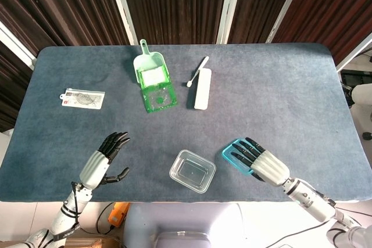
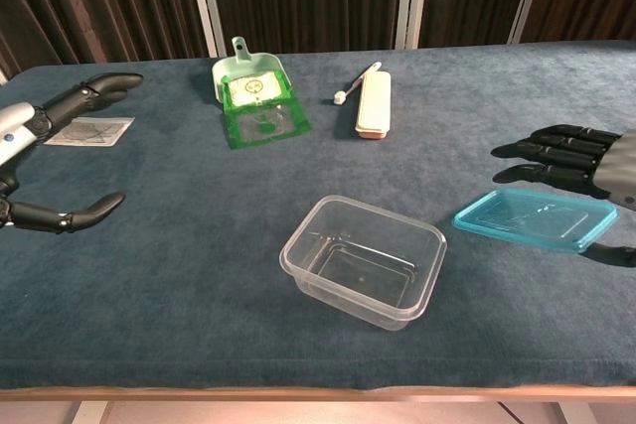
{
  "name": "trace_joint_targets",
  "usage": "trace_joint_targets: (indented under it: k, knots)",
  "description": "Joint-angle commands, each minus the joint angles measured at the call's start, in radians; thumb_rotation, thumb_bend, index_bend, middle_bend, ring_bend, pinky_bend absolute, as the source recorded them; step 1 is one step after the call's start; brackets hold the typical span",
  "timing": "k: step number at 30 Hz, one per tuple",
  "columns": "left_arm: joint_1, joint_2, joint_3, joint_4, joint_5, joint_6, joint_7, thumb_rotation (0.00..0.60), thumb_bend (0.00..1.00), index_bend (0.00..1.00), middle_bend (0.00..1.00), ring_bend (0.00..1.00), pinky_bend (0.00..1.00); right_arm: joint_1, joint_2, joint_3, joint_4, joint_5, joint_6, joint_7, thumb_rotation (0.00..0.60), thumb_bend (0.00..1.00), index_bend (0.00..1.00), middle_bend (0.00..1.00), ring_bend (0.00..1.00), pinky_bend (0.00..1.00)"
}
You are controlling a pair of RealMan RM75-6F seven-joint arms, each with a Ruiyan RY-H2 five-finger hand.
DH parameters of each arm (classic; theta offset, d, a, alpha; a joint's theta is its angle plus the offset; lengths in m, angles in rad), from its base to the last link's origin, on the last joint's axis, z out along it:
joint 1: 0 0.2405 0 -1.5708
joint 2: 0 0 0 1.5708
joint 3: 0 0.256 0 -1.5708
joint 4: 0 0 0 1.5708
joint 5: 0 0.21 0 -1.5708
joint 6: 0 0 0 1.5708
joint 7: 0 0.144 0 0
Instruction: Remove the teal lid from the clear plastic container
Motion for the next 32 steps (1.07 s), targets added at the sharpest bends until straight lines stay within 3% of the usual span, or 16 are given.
trace_joint_targets:
  k: [1,5,11,14,17,22,26,32]
  knots:
    - [0.024,0.038,0.017,-0.021,-0.002,0.005,0.016,0.6,0.34,0.0,0.0,0.0,0.0,-0.014,0.05,-0.019,-0.06,0.006,-0.037,-0.039,0.6,0.4,0.16,0.09,0.0,0.0]
    - [0.06,0.121,0.048,-0.103,-0.027,-0.015,0.015,0.6,0.34,0.0,0.0,0.0,0.0,-0.016,0.142,-0.045,-0.186,0.025,-0.102,-0.056,0.6,0.27,0.09,0.06,0.0,0.0]
    - [0.109,0.287,0.095,-0.256,-0.061,-0.05,0.078,0.6,0.34,0.0,0.0,0.0,0.0,-0.045,0.296,-0.043,-0.387,0.09,-0.128,-0.096,0.6,0.19,0.01,0.03,0.0,0.0]
    - [0.13,0.393,0.125,-0.365,-0.084,-0.083,0.184,0.6,0.34,0.0,0.0,0.0,0.0,-0.081,0.368,-0.018,-0.493,0.143,-0.094,-0.147,0.6,0.18,0.0,0.01,0.0,0.0]
    - [0.184,0.455,0.117,-0.467,-0.144,-0.05,0.367,0.6,0.34,0.0,0.0,0.0,0.0,-0.162,0.413,0.029,-0.598,0.228,0.004,-0.28,0.6,0.18,0.0,0.0,0.0,0.0]
    - [0.274,0.452,0.095,-0.501,-0.196,0.032,0.518,0.6,0.34,0.0,0.0,0.0,0.0,-0.301,0.436,0.071,-0.74,0.371,0.129,-0.393,0.6,0.18,0.0,0.0,0.0,0.0]
    - [0.284,0.469,0.075,-0.509,-0.229,0.009,0.522,0.6,0.34,0.0,0.0,0.0,0.0,-0.358,0.427,0.085,-0.735,0.409,0.161,-0.331,0.6,0.18,0.0,0.0,0.0,0.0]
    - [0.311,0.466,0.055,-0.499,-0.19,0.048,0.523,0.6,0.34,0.0,0.0,0.0,0.0,-0.378,0.453,0.115,-0.746,0.416,0.16,-0.286,0.6,0.18,0.0,0.0,0.0,0.0]
